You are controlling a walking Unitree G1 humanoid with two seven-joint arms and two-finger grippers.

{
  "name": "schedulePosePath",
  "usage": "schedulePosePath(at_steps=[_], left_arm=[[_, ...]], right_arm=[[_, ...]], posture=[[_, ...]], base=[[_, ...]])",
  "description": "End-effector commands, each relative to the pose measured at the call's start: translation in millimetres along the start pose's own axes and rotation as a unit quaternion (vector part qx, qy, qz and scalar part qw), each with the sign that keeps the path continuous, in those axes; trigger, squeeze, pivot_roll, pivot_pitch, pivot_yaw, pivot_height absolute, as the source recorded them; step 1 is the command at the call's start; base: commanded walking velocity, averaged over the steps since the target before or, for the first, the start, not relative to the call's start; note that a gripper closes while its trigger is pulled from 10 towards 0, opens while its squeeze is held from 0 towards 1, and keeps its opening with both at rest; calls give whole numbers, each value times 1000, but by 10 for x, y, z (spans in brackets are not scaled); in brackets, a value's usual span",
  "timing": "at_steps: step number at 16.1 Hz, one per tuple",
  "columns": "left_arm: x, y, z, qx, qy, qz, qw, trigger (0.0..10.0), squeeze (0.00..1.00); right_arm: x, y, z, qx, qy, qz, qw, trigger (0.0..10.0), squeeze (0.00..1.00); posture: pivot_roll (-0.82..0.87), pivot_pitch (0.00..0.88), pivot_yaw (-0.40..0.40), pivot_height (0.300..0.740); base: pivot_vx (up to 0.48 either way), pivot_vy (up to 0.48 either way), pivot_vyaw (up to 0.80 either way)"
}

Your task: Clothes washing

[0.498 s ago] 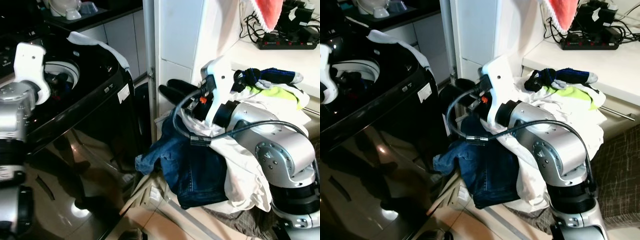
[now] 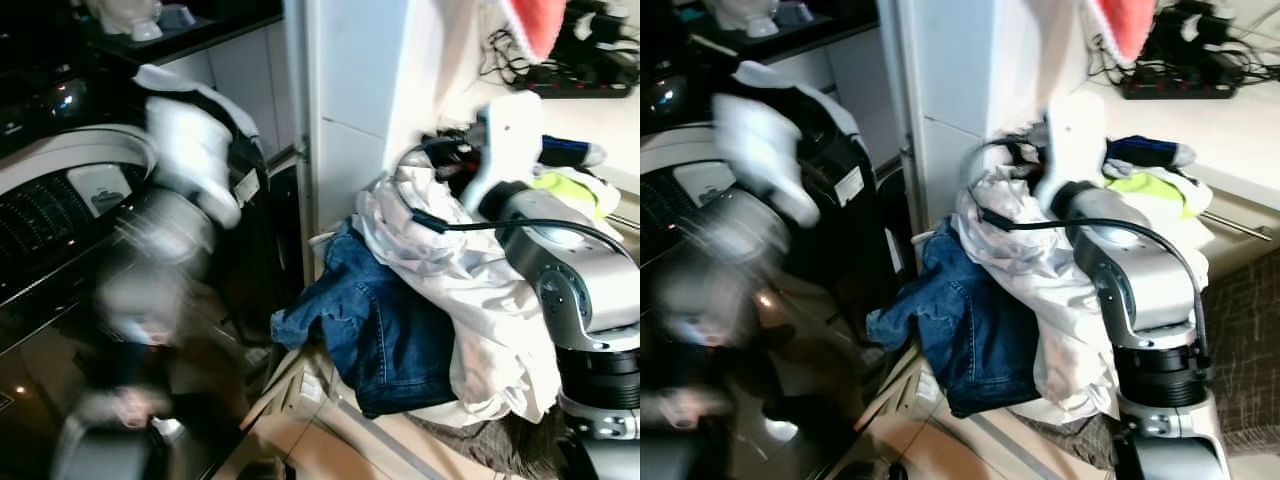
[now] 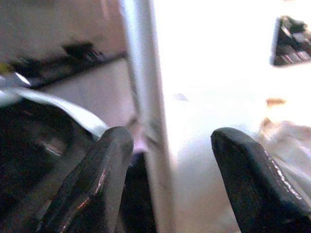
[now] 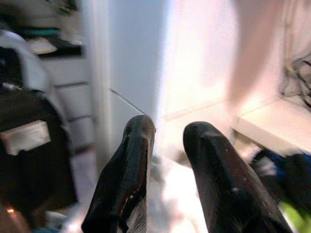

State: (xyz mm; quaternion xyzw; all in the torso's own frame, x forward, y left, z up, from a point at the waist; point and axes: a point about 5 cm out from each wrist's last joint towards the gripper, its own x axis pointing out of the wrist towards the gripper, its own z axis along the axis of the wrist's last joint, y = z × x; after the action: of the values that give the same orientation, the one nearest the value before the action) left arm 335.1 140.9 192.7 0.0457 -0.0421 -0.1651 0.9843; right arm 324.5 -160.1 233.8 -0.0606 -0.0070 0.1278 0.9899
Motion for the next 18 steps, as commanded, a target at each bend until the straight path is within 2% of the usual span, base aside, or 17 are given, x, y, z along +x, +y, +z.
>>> schedulePosePath(at_steps=[1, 2, 3, 5, 7, 8, 9, 11, 13, 18], left_arm=[[-14, -6, 116, 12, -21, 2, 1000, 10000, 0], [-35, -96, 68, 4, -11, -6, 1000, 10000, 0], [-51, -154, 66, 7, -12, -12, 1000, 10000, 0], [-69, -191, 102, 1, -32, -15, 999, 10000, 0], [-77, -215, 108, 14, -40, -16, 999, 10000, 0], [-63, -256, 108, 30, -38, -19, 999, 10000, 0], [-58, -274, 108, 28, -35, -21, 999, 10000, 0], [-51, -280, 120, 25, -38, -20, 999, 10000, 0], [-21, -313, 95, 18, -31, -21, 999, 10000, 0], [-24, -360, 64, 20, -26, -31, 999, 10000, 0]], right_arm=[[-11, -119, -36, -7, 2, -31, 1000, 10000, 0], [-12, -247, -76, -14, 10, -61, 998, 10000, 0], [-25, -295, -58, -5, 5, -68, 998, 10000, 0], [-55, -257, -15, 13, -10, -52, 998, 10000, 0], [-118, -146, -11, 17, -23, -34, 999, 10000, 0], [-207, -77, -79, 38, -26, -31, 998, 10000, 0], [-237, -65, -123, 52, -20, -32, 998, 10000, 0], [-258, -67, -146, 59, -19, -36, 997, 10000, 0], [-388, -49, -196, 77, -17, -45, 996, 10000, 0], [-467, 49, -220, 76, -17, -47, 996, 10000, 0]], posture=[[-9, 0, 81, 740], [-12, 0, 81, 740], [-7, 0, 75, 740], [-1, 0, 63, 740], [5, 0, 56, 740], [9, 0, 51, 740], [9, 0, 51, 740], [7, 0, 56, 740], [5, 0, 60, 740], [-8, 0, 70, 740]], base=[[0, 0, 0], [0, 0, 0], [0, 0, 0], [0, 0, 0], [0, 0, 0], [0, 0, 0], [0, 0, 0], [0, 358, 0], [0, 452, 0], [0, 458, 0]])
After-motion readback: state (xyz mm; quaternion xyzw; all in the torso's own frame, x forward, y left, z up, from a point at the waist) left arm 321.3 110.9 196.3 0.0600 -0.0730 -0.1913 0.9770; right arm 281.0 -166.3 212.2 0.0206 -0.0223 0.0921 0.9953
